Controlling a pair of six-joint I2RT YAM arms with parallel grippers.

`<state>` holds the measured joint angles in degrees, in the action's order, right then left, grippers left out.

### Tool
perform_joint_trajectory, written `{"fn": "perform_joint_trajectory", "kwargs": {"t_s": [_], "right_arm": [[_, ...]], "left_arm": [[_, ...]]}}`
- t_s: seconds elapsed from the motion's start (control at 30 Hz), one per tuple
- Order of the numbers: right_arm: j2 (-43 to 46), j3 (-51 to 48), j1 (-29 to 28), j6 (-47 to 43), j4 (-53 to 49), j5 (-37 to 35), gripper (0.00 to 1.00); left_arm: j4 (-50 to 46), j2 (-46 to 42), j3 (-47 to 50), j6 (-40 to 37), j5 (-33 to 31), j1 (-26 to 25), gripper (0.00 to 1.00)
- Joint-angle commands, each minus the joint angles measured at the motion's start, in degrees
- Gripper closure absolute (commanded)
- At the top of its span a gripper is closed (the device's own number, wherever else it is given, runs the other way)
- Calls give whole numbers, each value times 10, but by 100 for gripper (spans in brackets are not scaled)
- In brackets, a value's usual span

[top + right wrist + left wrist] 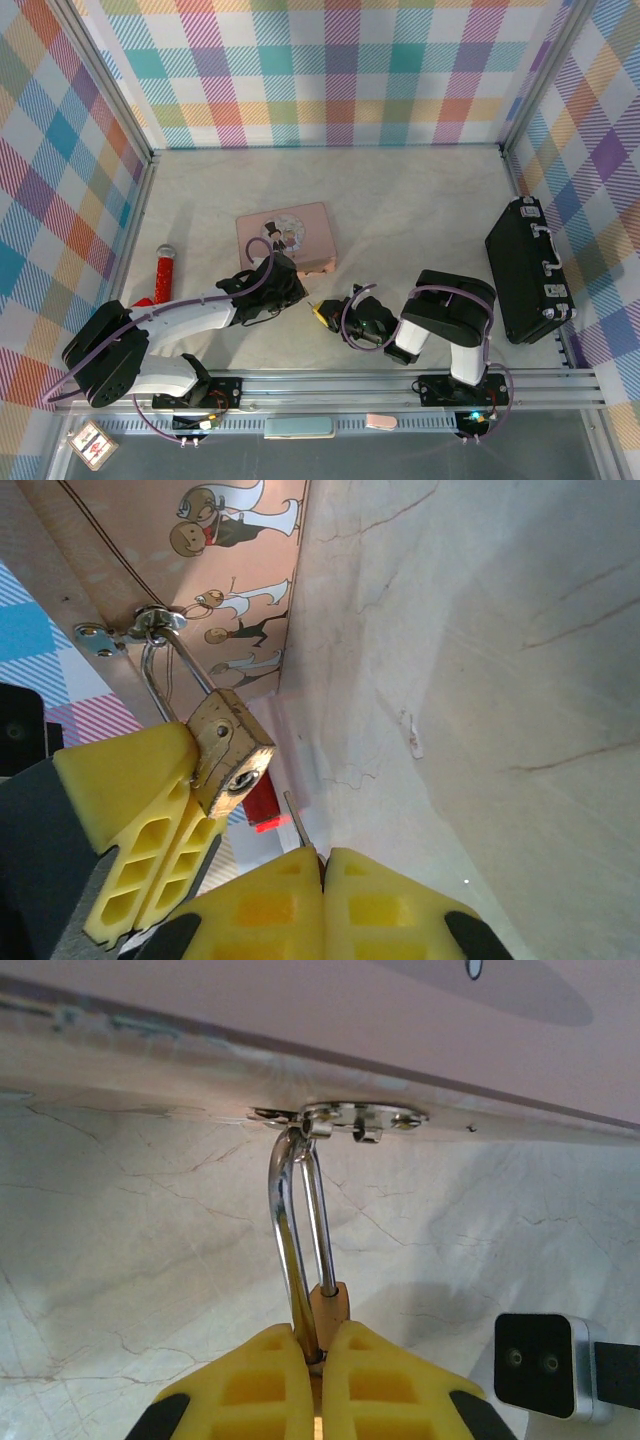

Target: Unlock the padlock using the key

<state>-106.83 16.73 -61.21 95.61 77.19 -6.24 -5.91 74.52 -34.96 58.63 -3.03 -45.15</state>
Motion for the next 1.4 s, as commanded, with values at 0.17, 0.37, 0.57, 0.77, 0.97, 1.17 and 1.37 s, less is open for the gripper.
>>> {"fn": "perform_joint_trajectory", "kwargs": {"t_s": [0.17,0.37,0.57,0.77,0.97,1.17,1.37], "right_arm": [[15,16,6,27,34,-4,100],[19,16,10,32,34,-4,100],[20,17,16,35,34,2,100],[8,31,21,52,34,22,100],[16,26,32,56,34,23,100],[5,49,37,74,34,44,100],[9,47,40,82,34,36,100]], "left_arm": [[50,-15,12,0,-8,8,100],[59,-29,20,3,-8,7,100],[60,-36,24,6,-7,8,100],[77,-39,31,16,-1,7,100],[78,-50,34,15,-6,4,100],[109,-43,45,34,8,1,100],[116,-46,52,41,4,-2,100]]}}
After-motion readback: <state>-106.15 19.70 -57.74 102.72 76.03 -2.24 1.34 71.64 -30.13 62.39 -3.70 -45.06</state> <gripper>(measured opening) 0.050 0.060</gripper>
